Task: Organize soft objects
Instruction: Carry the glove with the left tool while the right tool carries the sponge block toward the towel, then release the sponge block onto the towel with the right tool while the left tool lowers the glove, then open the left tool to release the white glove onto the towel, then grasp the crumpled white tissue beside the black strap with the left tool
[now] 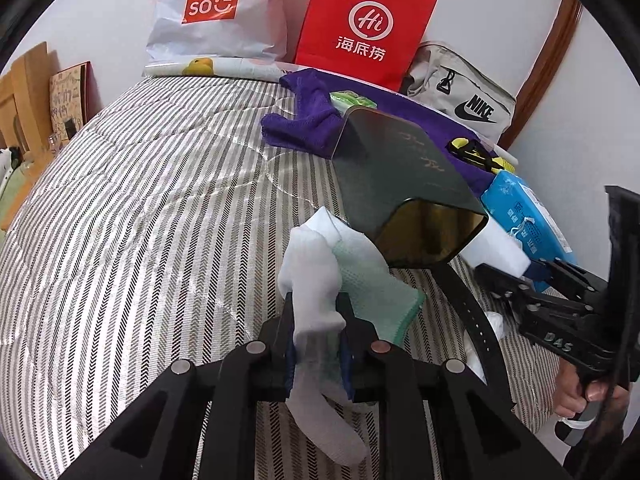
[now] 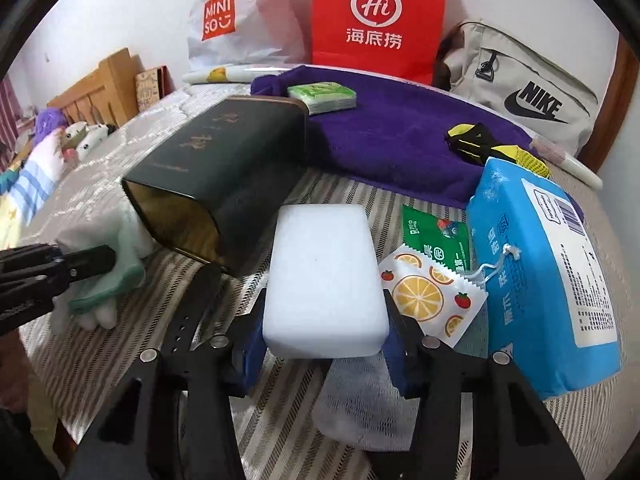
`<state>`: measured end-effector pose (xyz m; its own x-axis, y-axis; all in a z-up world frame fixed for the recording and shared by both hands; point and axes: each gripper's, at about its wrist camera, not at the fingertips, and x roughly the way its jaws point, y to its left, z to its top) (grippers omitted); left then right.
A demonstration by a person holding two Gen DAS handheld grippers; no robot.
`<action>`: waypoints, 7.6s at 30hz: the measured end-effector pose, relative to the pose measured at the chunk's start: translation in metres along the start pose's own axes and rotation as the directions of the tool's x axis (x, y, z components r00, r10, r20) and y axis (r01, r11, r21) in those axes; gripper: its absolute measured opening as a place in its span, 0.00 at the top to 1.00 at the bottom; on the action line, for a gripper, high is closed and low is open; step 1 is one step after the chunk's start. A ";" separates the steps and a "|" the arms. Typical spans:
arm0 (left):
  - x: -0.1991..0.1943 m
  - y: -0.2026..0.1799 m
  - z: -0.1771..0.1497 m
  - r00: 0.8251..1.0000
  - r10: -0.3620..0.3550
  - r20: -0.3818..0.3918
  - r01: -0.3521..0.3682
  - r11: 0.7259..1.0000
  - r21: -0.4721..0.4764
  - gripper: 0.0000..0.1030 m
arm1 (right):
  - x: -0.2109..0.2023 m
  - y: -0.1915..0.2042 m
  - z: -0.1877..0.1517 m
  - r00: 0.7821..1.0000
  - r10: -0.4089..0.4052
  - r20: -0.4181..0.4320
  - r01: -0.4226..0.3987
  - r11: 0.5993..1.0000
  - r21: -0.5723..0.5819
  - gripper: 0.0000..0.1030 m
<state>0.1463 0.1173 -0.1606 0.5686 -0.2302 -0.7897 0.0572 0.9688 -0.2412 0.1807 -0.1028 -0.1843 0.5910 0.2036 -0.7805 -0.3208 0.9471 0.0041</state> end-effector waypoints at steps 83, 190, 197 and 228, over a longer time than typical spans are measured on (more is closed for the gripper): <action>-0.064 -0.086 0.092 0.989 0.023 0.144 -0.037 0.995 0.097 0.86 | -0.135 -0.161 0.019 0.975 -0.073 0.210 0.031 0.980 0.198 0.52; -0.009 -0.074 0.132 1.000 -0.016 -0.021 0.018 0.996 0.087 0.33 | -0.076 -0.124 0.085 0.982 0.043 0.186 -0.050 0.998 0.035 0.27; -0.026 -0.074 0.076 0.999 -0.018 -0.044 0.020 0.998 0.060 0.33 | -0.091 -0.103 0.044 0.985 -0.029 0.168 0.023 0.999 0.036 0.27; -0.010 -0.105 -0.006 0.997 -0.035 -0.064 0.042 0.993 0.111 0.92 | -0.094 -0.110 -0.066 0.993 -0.009 0.118 -0.012 0.985 0.173 0.27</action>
<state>0.1298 0.0176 -0.1311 0.5125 -0.2696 -0.8153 0.1717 0.9624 -0.2103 0.1111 -0.2426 -0.1524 0.6771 0.2234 -0.7012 -0.1950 0.9732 0.1217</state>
